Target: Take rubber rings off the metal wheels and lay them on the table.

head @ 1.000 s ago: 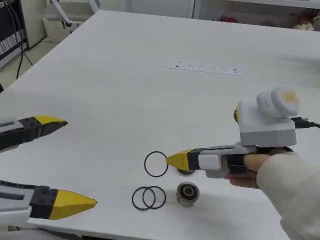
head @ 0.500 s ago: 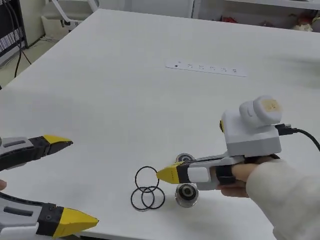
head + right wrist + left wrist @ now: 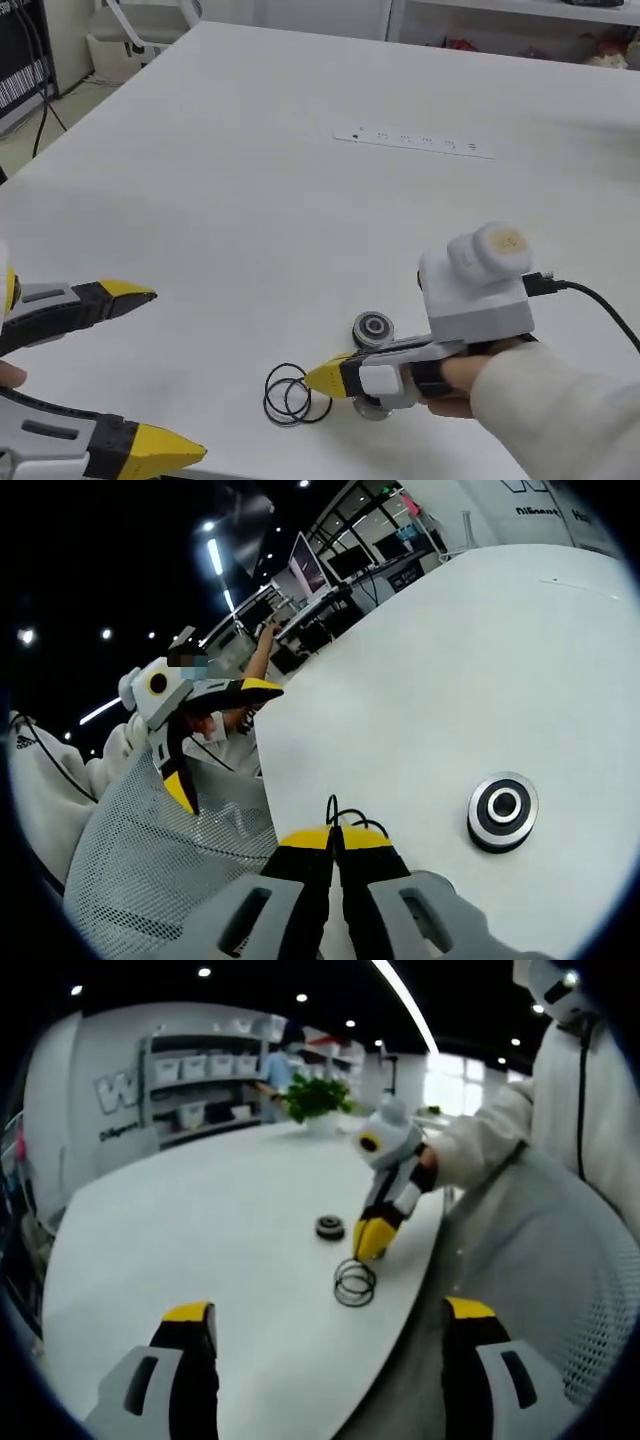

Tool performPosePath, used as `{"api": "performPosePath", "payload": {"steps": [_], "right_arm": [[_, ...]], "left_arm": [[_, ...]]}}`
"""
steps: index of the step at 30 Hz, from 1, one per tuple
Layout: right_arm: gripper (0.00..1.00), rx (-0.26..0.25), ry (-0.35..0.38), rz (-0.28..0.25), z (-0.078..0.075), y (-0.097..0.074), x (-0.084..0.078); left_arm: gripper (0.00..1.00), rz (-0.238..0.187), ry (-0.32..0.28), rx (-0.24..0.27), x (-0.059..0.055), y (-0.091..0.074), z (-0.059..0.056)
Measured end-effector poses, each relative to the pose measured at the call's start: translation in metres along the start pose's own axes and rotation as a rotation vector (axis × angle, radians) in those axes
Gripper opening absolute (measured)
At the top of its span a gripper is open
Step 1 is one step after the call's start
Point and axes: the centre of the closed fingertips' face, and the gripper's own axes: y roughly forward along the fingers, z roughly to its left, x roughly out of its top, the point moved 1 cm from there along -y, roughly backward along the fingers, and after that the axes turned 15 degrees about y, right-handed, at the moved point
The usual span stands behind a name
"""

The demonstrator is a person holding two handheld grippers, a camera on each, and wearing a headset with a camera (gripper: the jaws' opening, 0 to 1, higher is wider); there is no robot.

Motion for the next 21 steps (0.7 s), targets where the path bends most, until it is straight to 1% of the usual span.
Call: {"api": "performPosePath", "payload": {"steps": [2,4,8,12,21], "right_arm": [[0.00,-0.002,0.003,-0.002,-0.0008,0.0011,-0.0001],[0.00,-0.015,0.005,0.002,-0.0037,0.0030,-0.0016],[0.00,-0.020,0.007,0.011,-0.0045,0.0044,-0.0046],[0.00,-0.026,0.001,0.012,-0.0056,0.0048,-0.0045],[0.00,-0.043,-0.021,0.013,-0.0069,0.0060,-0.0049]], "left_arm": [[0.94,-0.003,-0.002,-0.001,0.0007,0.0004,-0.0006],[0.94,-0.007,0.000,-0.003,0.0021,0.0008,-0.0011],[0.93,-0.003,0.001,-0.007,0.0014,0.0009,-0.0018],[0.93,-0.010,-0.002,-0.002,0.0024,0.0003,-0.0013],[0.92,-0.007,-0.003,-0.002,0.0014,0.0000,-0.0015]]}}
